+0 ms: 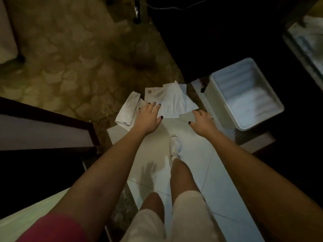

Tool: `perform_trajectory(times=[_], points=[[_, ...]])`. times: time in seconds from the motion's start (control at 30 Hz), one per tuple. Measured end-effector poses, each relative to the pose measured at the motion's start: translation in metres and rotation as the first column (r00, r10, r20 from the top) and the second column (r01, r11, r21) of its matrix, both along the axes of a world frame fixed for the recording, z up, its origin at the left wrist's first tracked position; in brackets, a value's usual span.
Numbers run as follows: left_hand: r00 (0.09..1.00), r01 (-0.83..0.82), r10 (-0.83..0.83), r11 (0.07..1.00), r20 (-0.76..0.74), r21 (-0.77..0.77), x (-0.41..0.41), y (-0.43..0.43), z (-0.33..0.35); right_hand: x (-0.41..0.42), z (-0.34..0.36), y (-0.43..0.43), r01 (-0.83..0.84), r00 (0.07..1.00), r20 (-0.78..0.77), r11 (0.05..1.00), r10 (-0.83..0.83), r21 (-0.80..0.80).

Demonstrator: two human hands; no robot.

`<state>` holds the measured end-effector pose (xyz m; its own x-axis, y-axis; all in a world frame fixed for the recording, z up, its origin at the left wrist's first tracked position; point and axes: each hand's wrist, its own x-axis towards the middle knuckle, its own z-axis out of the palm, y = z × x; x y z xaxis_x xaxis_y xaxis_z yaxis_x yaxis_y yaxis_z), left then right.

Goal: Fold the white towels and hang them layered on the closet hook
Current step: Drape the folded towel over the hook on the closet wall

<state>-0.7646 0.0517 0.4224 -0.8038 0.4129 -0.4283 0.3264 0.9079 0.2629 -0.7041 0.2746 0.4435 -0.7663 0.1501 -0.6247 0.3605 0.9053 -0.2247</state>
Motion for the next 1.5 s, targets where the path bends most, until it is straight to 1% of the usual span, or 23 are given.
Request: perform_trajectory(times=[0.1,0.23,0.3,0.43,0.5,0.57,0.6,0.67,0.73,0.83,0.9,0.97,1.0,1.07,1.13,1.23,1.3,1.4,1.43,1.5], points=[[0.999,0.034,-0.033,0.999,0.028,-0.007,-0.047,0.019,-0.085,-0.049,-0.089,0.018,-0.053,0.999,0.000,0.999,0.053,0.001],[0.994,0.085,-0.087,0.996,0.068,0.024,-0.091,0.039,-0.213,-0.096,-0.219,0.037,-0.057,0.998,-0.003,0.998,0.057,-0.029],[0.989,0.096,-0.101,0.994,0.111,0.048,-0.105,0.047,-0.279,-0.109,-0.285,0.047,-0.038,0.999,0.021,0.999,0.039,-0.038],[0.975,0.062,-0.077,0.995,0.209,0.077,-0.113,0.059,-0.406,-0.119,-0.409,0.059,-0.009,0.998,0.066,0.995,0.016,-0.095],[0.971,0.064,-0.084,0.993,0.222,0.097,-0.115,0.065,-0.459,-0.122,-0.460,0.063,0.020,0.997,0.070,0.993,-0.012,-0.116],[0.975,0.059,-0.084,0.990,0.204,0.126,-0.120,0.072,-0.503,-0.127,-0.503,0.066,0.048,0.998,0.038,0.992,-0.044,-0.116],[0.980,0.050,-0.076,0.989,0.184,0.142,-0.123,0.075,-0.522,-0.131,-0.520,0.068,0.035,0.999,0.004,0.994,-0.035,-0.106],[0.987,0.036,-0.063,0.984,0.150,0.175,-0.130,0.084,-0.553,-0.141,-0.552,0.071,-0.043,0.996,-0.079,0.995,0.036,-0.085],[0.991,0.037,-0.060,0.980,0.116,0.193,-0.137,0.091,-0.574,-0.150,-0.574,0.073,-0.123,0.985,-0.126,0.991,0.115,-0.056],[0.997,0.026,-0.041,0.973,0.064,0.230,-0.145,0.094,-0.605,-0.156,-0.606,0.080,-0.170,0.961,-0.204,0.981,0.186,0.096],[0.998,0.013,-0.031,0.961,0.060,0.278,-0.151,0.093,-0.613,-0.156,-0.616,0.082,-0.197,0.930,-0.286,0.969,0.233,0.148],[0.998,0.016,-0.036,0.956,0.061,0.294,-0.154,0.091,-0.614,-0.153,-0.618,0.082,-0.235,0.905,-0.338,0.966,0.257,0.105],[0.997,0.023,-0.045,0.956,0.067,0.292,-0.156,0.091,-0.611,-0.152,-0.617,0.080,-0.228,0.911,-0.336,0.971,0.238,0.070],[0.995,0.038,-0.064,0.951,0.076,0.306,-0.157,0.092,-0.596,-0.149,-0.606,0.074,-0.146,0.937,-0.326,0.989,0.129,-0.031],[0.996,0.012,-0.040,0.944,0.078,0.329,-0.156,0.090,-0.572,-0.143,-0.584,0.068,-0.047,0.942,-0.336,0.990,0.000,-0.132],[0.993,-0.044,0.000,0.930,0.120,0.364,-0.154,0.085,-0.511,-0.137,-0.531,0.062,0.055,0.952,-0.283,0.975,-0.116,-0.213],[0.986,-0.097,0.034,0.916,0.166,0.389,-0.151,0.081,-0.463,-0.131,-0.484,0.060,0.074,0.960,-0.250,0.974,-0.128,-0.215],[0.965,-0.212,0.126,0.889,0.228,0.407,-0.139,0.081,-0.379,-0.117,-0.405,0.059,0.029,0.943,-0.324,0.989,-0.075,-0.145],[0.962,-0.230,0.140,0.880,0.236,0.416,-0.134,0.081,-0.348,-0.111,-0.376,0.059,0.046,0.938,-0.335,0.990,-0.088,-0.131],[0.960,-0.240,0.147,0.870,0.238,0.431,-0.121,0.084,-0.283,-0.096,-0.319,0.059,0.101,0.918,-0.366,0.982,-0.154,-0.161]])
